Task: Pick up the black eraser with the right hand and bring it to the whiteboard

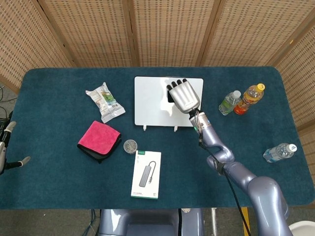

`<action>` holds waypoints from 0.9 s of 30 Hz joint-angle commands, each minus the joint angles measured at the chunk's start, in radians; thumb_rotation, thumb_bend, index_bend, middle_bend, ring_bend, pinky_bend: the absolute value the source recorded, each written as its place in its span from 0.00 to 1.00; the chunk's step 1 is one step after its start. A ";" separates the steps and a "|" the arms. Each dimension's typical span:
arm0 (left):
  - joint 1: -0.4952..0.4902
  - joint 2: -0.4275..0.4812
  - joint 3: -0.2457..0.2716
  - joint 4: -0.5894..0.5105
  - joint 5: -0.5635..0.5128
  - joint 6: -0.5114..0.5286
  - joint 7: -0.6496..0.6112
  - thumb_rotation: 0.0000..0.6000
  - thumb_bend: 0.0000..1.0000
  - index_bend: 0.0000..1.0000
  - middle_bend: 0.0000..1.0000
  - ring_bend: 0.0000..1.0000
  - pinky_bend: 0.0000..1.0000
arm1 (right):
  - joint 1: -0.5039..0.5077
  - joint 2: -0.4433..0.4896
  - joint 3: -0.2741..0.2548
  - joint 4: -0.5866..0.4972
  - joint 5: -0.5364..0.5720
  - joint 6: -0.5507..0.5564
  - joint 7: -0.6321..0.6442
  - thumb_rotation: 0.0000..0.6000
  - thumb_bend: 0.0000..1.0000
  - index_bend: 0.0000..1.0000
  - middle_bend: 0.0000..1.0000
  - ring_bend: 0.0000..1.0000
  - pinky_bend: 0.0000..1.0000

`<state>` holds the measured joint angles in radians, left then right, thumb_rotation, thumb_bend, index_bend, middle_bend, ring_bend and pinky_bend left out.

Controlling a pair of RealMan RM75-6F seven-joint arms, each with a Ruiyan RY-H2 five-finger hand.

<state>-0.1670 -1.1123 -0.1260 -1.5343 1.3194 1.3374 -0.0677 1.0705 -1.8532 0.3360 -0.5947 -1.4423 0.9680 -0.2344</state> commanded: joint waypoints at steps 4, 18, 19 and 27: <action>-0.004 0.001 0.001 0.003 -0.003 -0.009 -0.004 1.00 0.00 0.00 0.00 0.00 0.00 | 0.024 -0.046 0.004 0.018 0.035 -0.014 -0.054 1.00 0.41 0.51 0.56 0.50 0.55; -0.010 0.002 -0.001 0.007 -0.015 -0.023 -0.010 1.00 0.00 0.00 0.00 0.00 0.00 | 0.037 -0.118 0.014 0.080 0.110 -0.051 -0.064 1.00 0.00 0.15 0.14 0.20 0.49; -0.010 0.002 0.000 0.007 -0.015 -0.024 -0.010 1.00 0.00 0.00 0.00 0.00 0.00 | 0.036 -0.118 0.015 0.078 0.113 -0.049 -0.062 1.00 0.00 0.13 0.12 0.18 0.49; -0.008 0.003 0.004 0.000 -0.006 -0.015 -0.006 1.00 0.00 0.00 0.00 0.00 0.00 | 0.021 -0.113 -0.002 0.064 0.101 0.020 -0.059 1.00 0.00 0.12 0.11 0.18 0.48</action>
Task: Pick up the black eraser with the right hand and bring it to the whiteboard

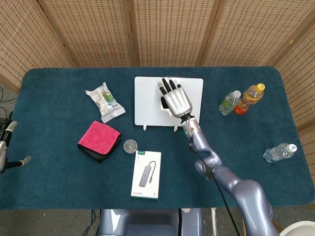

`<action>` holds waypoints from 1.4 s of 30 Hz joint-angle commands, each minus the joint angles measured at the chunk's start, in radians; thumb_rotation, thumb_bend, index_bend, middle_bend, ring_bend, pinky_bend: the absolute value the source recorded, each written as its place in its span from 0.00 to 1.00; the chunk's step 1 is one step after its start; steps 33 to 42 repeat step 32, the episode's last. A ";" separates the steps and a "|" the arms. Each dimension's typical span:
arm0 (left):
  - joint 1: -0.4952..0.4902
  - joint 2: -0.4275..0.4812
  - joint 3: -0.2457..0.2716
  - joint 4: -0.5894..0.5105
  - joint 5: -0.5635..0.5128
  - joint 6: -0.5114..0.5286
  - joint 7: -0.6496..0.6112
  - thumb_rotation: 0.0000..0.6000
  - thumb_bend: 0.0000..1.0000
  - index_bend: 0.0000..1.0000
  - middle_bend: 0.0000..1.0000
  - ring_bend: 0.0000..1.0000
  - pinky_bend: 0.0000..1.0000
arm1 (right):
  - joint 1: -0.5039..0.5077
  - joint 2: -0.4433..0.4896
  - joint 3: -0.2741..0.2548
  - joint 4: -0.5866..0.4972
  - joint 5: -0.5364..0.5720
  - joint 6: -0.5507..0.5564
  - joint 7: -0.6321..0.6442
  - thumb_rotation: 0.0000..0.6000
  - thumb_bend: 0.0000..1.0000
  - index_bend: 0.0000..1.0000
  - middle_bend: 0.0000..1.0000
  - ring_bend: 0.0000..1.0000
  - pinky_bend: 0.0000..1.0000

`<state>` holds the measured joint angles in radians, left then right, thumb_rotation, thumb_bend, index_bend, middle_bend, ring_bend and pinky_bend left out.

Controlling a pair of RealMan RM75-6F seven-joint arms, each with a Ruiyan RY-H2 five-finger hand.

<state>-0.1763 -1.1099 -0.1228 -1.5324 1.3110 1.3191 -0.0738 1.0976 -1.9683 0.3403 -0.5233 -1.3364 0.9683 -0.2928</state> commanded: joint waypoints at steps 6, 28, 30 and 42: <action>0.007 0.003 0.006 -0.005 0.016 0.016 -0.006 1.00 0.00 0.00 0.00 0.00 0.00 | -0.039 0.038 -0.021 -0.073 -0.023 0.105 -0.016 1.00 0.00 0.12 0.12 0.18 0.48; 0.027 0.023 0.037 -0.006 0.077 0.048 -0.041 1.00 0.00 0.00 0.00 0.00 0.00 | -0.738 0.758 -0.417 -1.039 -0.202 0.633 0.163 1.00 0.00 0.00 0.00 0.00 0.00; 0.030 0.027 0.045 -0.009 0.084 0.047 -0.034 1.00 0.00 0.00 0.00 0.00 0.00 | -0.777 0.774 -0.443 -1.056 -0.187 0.628 0.183 1.00 0.00 0.00 0.00 0.00 0.00; 0.033 0.029 0.049 -0.013 0.091 0.053 -0.032 1.00 0.00 0.00 0.00 0.00 0.00 | -0.802 0.782 -0.455 -1.066 -0.170 0.623 0.207 1.00 0.00 0.00 0.00 0.00 0.00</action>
